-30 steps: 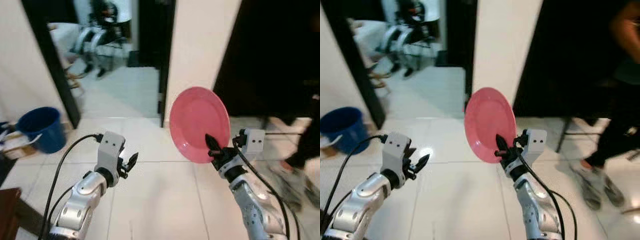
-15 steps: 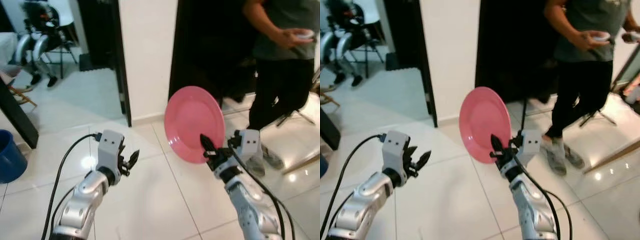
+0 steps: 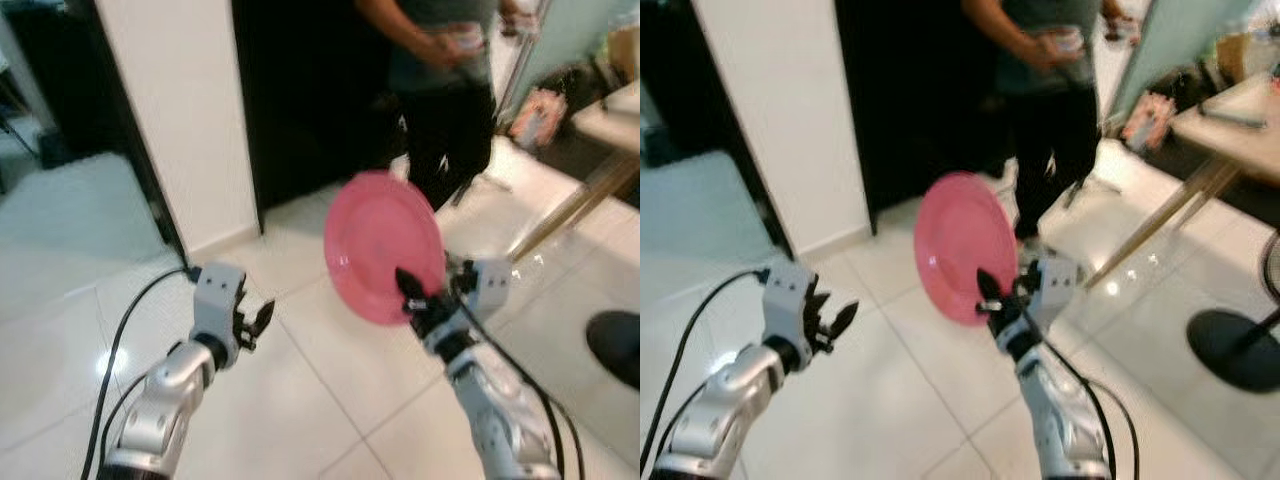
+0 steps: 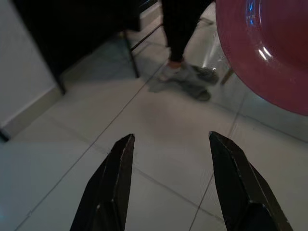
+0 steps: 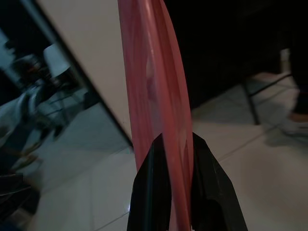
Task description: Setting the table
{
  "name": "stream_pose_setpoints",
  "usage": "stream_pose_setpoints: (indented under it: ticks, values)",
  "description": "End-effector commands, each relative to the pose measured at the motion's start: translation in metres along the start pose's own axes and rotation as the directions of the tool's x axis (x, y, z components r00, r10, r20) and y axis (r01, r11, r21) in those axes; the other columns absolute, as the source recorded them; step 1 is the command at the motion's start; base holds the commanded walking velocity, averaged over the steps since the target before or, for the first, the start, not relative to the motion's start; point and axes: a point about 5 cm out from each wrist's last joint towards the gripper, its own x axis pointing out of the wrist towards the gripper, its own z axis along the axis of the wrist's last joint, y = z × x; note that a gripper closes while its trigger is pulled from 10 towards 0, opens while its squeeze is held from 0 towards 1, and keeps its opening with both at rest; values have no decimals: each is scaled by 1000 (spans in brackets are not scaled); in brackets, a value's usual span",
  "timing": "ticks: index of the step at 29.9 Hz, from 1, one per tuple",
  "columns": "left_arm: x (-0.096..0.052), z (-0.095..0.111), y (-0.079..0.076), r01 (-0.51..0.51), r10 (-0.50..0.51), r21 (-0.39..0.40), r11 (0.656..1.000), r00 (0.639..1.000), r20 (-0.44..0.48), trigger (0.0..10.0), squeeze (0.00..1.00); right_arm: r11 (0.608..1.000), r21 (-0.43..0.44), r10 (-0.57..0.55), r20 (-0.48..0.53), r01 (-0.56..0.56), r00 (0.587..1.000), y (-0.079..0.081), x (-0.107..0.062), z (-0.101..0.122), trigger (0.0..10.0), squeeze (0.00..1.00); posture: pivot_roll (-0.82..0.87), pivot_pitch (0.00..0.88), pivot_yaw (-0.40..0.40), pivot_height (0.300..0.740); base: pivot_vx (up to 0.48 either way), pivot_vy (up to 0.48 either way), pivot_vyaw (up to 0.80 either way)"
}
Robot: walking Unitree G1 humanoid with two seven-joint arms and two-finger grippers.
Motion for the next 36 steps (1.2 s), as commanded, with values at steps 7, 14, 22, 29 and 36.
stream_pose_setpoints:
  ticks: [7,14,22,29,36]
  values:
    - [0,-4,1,-5,5,6,1000,1000,-13,10000,0,1000,-13,0,8,0,1000,-1,0,2,10000,0,-48,0,99,740,0,0,-800]
    - [1,-4,1,-6,6,4,1000,1000,-10,10000,0,1000,-15,0,9,0,1000,-2,0,3,10000,0,-50,0,95,740,0,0,-800]
    - [1,-4,1,-8,8,4,1000,1000,-8,10000,0,1000,-15,-2,9,2,1000,-3,0,3,10000,0,-50,0,95,740,0,0,-800]
    - [2,-3,1,-8,8,4,1000,1000,-6,10000,0,1000,-11,-7,8,7,1000,-3,0,3,10000,0,-50,0,97,740,0,0,-800]
    - [4,-1,3,-22,22,8,1000,1000,5,10000,0,1000,13,-28,17,27,999,-6,1,4,10000,0,-48,0,99,740,0,0,-800]
